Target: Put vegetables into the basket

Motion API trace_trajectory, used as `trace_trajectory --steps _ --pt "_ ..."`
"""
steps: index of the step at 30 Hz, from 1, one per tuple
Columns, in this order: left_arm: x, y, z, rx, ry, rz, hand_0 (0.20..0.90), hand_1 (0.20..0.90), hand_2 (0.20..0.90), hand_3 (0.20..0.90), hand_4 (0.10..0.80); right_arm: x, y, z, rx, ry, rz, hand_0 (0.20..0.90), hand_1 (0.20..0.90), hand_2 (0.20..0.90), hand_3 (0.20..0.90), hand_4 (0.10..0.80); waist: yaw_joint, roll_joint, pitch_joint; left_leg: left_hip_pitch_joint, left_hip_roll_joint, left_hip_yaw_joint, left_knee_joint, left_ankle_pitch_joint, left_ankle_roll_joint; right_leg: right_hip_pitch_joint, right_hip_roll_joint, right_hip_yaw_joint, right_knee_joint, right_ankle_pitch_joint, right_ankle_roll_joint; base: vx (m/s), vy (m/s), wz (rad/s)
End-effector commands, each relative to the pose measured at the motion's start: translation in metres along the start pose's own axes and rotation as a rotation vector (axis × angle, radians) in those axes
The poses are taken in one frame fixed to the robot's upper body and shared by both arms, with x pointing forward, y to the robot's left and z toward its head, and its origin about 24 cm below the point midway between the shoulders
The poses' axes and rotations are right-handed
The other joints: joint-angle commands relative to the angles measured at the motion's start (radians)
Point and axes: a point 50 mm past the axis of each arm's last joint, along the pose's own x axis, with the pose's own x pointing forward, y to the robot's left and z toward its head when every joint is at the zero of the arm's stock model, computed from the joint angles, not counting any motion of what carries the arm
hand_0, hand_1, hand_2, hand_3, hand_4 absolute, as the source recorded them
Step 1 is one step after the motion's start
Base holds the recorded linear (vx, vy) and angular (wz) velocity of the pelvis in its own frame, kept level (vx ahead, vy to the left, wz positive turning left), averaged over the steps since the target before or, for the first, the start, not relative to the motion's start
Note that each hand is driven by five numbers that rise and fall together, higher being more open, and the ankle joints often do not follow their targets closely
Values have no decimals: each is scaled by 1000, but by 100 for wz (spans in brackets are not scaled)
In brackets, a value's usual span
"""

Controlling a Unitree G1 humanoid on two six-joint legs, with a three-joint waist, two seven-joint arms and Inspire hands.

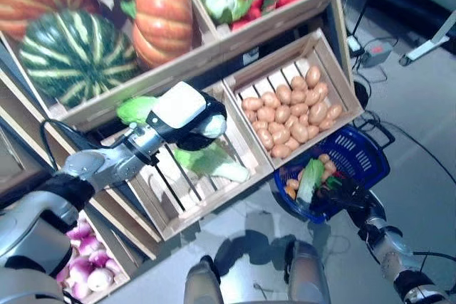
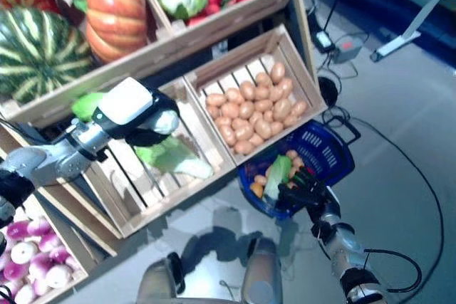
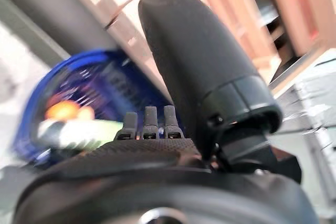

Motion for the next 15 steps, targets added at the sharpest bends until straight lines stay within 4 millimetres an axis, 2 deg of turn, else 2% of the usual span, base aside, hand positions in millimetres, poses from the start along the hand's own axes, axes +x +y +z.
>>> trace_trajectory --steps 1,2,3,4,6,7,9,10,15 --pt "6 43 -4 -209 38 210 300 300 300 300 400 11 23 46 -86 -245 108 900 900 900 900 800 25 -40 -106 18 -53 17 -31 10 82 190 -23 -19 -329 184 25 104 -94 2" --pt "3 42 -1 -320 43 242 300 300 300 300 400 11 33 49 -100 -262 163 900 900 900 900 800 28 -42 -120 61 -63 23 -88 30 80 239 -12 -29 -392 203 29 99 -84 1" --pt "2 42 -1 -343 45 247 300 300 300 300 400 11 36 50 -99 -263 174 900 900 900 900 800 29 -43 -123 73 -66 24 -105 36 79 252 -9 -31 -408 207 31 101 -94 -3" --pt "1 39 0 -470 59 277 300 300 300 300 400 11 48 52 -114 -272 245 900 900 900 900 800 32 -46 -135 108 -72 26 -157 60 74 287 1 -37 -456 229 37 64 -74 0" --pt "2 35 2 -552 67 303 300 300 300 300 400 12 57 54 -123 -283 293 900 900 900 900 800 32 -50 -148 129 -77 33 -197 78 73 306 7 -40 -494 249 41 42 -80 0" --pt "3 34 1 -690 81 353 300 300 300 300 400 14 66 57 -138 -278 342 900 900 900 900 800 34 -55 -156 153 -83 32 -231 91 70 328 13 -43 -525 265 45 28 -83 3" --pt "8 28 0 -864 83 404 300 300 300 300 400 20 75 64 -157 -270 366 900 900 900 900 800 40 -60 -169 180 -87 28 -279 108 66 353 18 -46 -571 289 51 31 -79 3" --pt "10 27 1 -893 80 414 300 300 300 300 400 22 78 66 -155 -267 372 900 900 900 900 800 40 -62 -170 188 -86 28 -292 112 65 360 20 -47 -584 295 52 31 -68 -2" --pt "32 16 16 -1220 17 491 300 300 300 300 400 36 110 88 -119 -218 520 900 900 900 900 800 46 -75 -188 237 -86 26 -376 137 59 402 39 -55 -648 327 56 18 -61 -1"
